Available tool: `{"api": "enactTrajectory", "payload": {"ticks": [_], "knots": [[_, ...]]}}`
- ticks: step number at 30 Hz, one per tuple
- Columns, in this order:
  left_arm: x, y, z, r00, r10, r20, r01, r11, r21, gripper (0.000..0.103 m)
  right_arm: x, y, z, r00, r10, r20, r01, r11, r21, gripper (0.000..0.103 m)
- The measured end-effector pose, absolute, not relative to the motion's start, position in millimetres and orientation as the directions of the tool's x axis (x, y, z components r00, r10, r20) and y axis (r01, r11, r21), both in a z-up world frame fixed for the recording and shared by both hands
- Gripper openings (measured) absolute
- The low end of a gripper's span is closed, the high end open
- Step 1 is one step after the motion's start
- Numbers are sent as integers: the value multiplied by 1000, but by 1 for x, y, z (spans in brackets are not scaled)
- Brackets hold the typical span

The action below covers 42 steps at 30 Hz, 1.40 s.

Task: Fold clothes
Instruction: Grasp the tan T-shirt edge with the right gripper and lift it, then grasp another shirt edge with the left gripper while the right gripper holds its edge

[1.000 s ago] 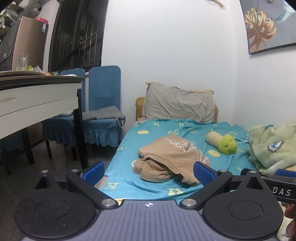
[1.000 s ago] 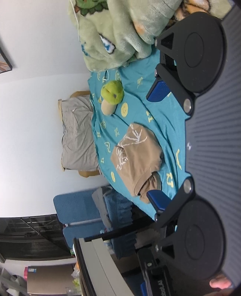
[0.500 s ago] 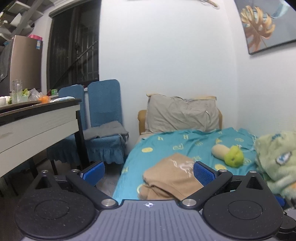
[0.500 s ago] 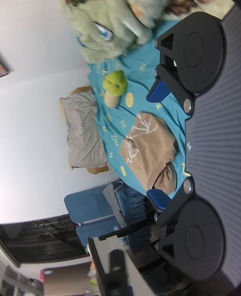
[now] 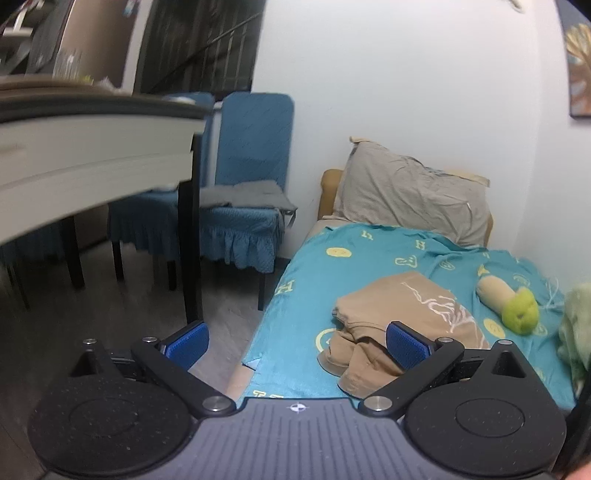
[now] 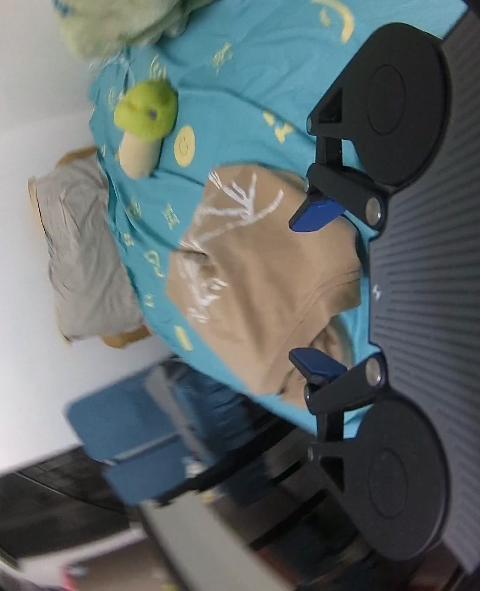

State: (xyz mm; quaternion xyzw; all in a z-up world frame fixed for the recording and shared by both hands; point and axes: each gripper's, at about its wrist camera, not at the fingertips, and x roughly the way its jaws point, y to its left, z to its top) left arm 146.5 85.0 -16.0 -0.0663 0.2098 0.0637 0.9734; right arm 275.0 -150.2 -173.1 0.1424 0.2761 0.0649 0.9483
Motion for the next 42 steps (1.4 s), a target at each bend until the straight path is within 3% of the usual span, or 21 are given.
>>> {"api": "enactTrajectory", "payload": {"ticks": [6, 7, 9, 12, 16, 22, 28, 33, 38, 42], "knots": [[167, 97, -35, 890, 91, -446, -162, 979, -122, 103, 292, -115, -199, 835, 116, -538, -108, 993, 45, 71], [168, 97, -39, 888, 89, -452, -160, 980, -120, 103, 293, -114, -201, 837, 99, -538, -103, 994, 22, 66], [171, 98, -43, 884, 97, -457, -170, 978, -120, 103, 293, -119, -200, 843, 56, -535, -56, 998, 17, 29], [169, 98, -44, 890, 102, -445, -174, 977, -123, 103, 290, -137, -190, 859, 43, -510, 13, 994, 106, 14], [161, 87, -40, 904, 95, -417, -141, 987, -81, 103, 270, -157, -155, 917, 29, -399, 60, 976, 208, 14], [138, 53, -36, 930, -14, -367, 20, 1000, 14, 103, 230, -187, -96, 941, 78, -329, 9, 967, 255, 11], [109, -1, -43, 943, -147, -299, 211, 958, 195, 103, 183, -226, -37, 962, 138, -236, -57, 946, 320, 9], [82, -43, -54, 958, -196, -210, 262, 896, 358, 103, 139, -251, -2, 963, 221, -152, -157, 924, 348, 9], [87, -66, -61, 948, -243, -204, 307, 866, 394, 102, 116, -274, -9, 951, 282, -126, -213, 893, 397, 9], [107, -66, -61, 921, -309, -238, 371, 882, 290, 101, 119, -291, -38, 947, 262, -187, -146, 867, 476, 9]]}}
